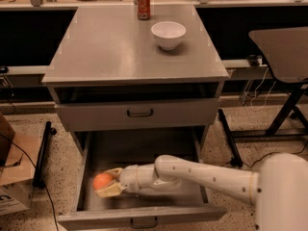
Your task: Pick orange from middle drawer and place on counter
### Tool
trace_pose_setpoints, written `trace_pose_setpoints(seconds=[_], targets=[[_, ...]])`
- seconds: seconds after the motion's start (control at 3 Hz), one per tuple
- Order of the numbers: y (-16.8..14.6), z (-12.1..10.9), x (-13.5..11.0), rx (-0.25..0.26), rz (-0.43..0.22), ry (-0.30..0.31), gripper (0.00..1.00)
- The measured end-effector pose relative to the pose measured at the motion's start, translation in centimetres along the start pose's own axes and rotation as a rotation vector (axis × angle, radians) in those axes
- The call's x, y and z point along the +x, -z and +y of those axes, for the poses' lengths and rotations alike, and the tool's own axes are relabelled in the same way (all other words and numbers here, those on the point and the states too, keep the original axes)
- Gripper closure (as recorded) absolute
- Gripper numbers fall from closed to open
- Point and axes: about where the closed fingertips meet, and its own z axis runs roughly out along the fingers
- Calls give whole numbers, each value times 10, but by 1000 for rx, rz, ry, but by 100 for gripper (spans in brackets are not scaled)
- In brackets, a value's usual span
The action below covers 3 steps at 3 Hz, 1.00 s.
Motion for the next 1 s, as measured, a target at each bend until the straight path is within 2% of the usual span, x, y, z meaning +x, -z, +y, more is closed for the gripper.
trace_pose_setpoints(seconds=[0.33, 0.67, 1.0], targets=[[75, 20, -44, 41, -78, 49, 100], [161, 50, -130, 99, -62, 214, 100], [207, 67, -209, 133, -4, 380, 100]])
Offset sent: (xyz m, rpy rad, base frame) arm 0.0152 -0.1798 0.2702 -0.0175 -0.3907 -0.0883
